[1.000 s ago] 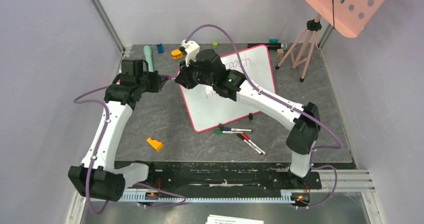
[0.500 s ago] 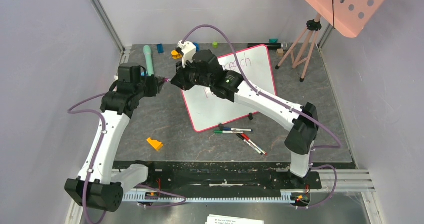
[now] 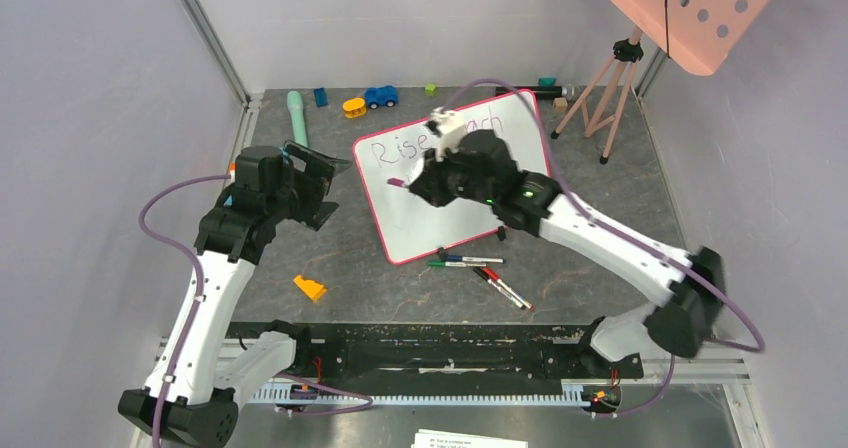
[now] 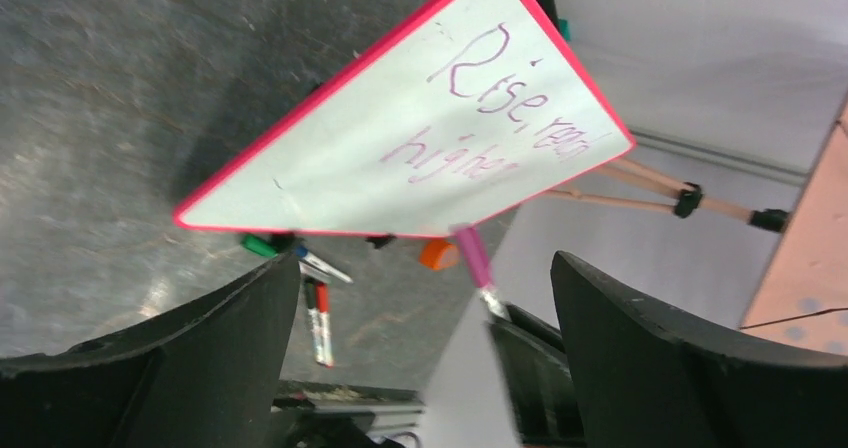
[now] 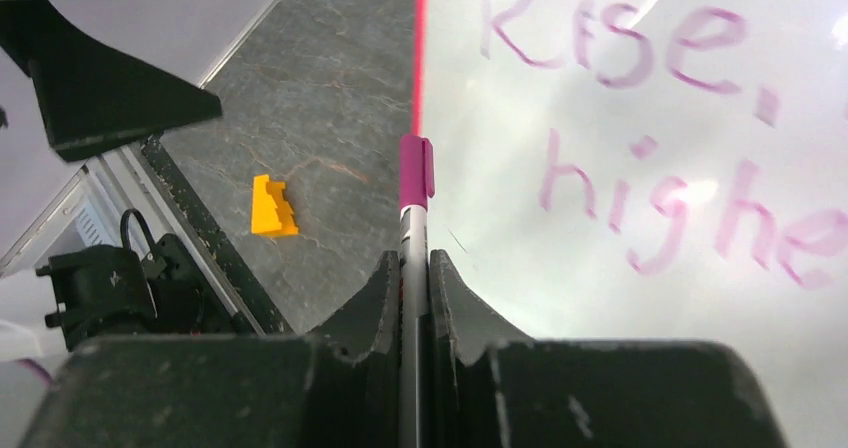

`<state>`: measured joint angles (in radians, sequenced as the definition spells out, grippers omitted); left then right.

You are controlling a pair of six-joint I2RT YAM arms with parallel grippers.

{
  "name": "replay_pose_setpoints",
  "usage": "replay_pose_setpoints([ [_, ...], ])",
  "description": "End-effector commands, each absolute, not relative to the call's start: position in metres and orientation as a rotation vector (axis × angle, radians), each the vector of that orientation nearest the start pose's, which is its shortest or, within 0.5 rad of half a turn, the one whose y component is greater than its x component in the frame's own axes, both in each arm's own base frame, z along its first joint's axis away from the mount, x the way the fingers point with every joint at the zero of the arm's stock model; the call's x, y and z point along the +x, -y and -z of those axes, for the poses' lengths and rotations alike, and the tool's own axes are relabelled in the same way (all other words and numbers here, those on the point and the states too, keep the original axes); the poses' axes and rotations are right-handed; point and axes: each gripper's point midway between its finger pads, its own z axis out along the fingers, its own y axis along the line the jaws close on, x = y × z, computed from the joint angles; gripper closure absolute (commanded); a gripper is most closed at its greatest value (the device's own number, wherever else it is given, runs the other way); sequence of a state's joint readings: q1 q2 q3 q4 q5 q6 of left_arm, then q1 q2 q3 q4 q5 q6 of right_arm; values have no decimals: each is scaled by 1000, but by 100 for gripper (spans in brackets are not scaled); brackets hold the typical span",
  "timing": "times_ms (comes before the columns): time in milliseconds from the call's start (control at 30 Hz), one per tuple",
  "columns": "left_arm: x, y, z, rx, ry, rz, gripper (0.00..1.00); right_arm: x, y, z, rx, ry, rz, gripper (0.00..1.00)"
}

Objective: Write a sentence on the whiteboard
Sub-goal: Put down the whiteboard marker at the center of the board.

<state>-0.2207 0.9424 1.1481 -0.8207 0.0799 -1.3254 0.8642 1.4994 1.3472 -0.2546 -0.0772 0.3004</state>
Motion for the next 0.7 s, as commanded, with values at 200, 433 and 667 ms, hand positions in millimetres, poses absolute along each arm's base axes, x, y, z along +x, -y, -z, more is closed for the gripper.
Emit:
replay_pose_setpoints([
  [200,280,72,-266,-788,-2024,520,0,264,-200,-243,-344,-2110,-467,100],
  [433,285,62,-239,-713,-2037,418,0,238,-123,-198,-283,-2265,-110,100],
  [667,280,57,-203,-694,-2079,361,0,231,-88,-165,-171,-2328,102,100],
])
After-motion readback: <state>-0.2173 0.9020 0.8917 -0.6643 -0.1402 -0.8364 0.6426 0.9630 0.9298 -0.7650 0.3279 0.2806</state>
